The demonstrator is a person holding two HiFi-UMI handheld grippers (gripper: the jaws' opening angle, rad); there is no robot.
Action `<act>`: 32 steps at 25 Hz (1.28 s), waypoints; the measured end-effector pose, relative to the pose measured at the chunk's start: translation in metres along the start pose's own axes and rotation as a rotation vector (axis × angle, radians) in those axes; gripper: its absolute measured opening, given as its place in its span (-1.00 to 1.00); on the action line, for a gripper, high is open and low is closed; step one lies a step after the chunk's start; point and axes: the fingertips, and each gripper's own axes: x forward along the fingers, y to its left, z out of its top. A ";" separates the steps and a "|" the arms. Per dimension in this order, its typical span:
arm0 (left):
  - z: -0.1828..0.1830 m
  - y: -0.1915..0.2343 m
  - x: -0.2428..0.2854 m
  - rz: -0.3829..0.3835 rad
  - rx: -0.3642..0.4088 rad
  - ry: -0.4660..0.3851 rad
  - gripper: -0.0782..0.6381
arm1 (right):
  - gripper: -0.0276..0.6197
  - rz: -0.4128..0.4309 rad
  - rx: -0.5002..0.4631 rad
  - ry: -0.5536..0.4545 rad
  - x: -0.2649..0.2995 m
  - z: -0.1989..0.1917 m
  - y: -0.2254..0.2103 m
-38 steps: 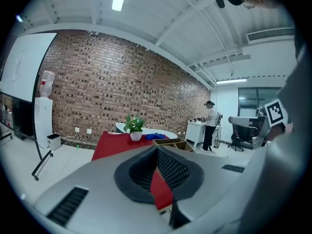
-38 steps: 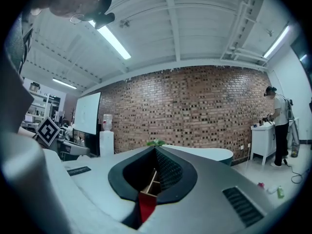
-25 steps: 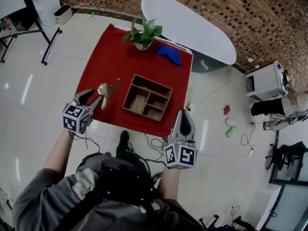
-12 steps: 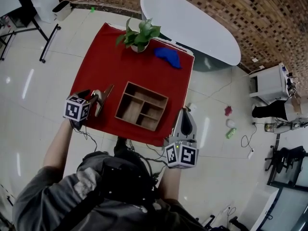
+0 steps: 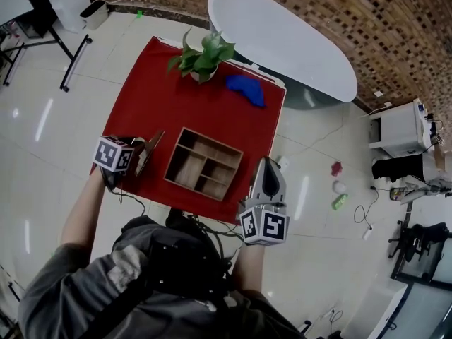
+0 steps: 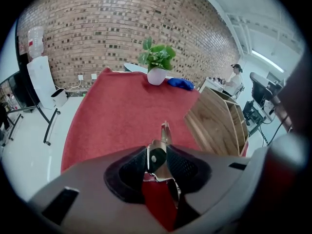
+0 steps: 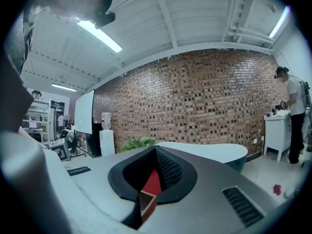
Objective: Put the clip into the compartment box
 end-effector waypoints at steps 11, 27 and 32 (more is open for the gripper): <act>0.012 -0.027 -0.015 -0.074 -0.047 -0.029 -0.60 | -0.86 -0.006 -0.003 -0.012 -0.001 0.015 -0.004; 0.081 -0.064 -0.159 -0.340 -0.066 -0.505 -0.63 | -0.86 -0.089 -0.023 -0.058 -0.049 0.041 0.039; 0.103 -0.086 -0.219 -0.459 -0.062 -0.643 -0.63 | -0.86 -0.094 -0.032 -0.082 -0.062 0.056 0.054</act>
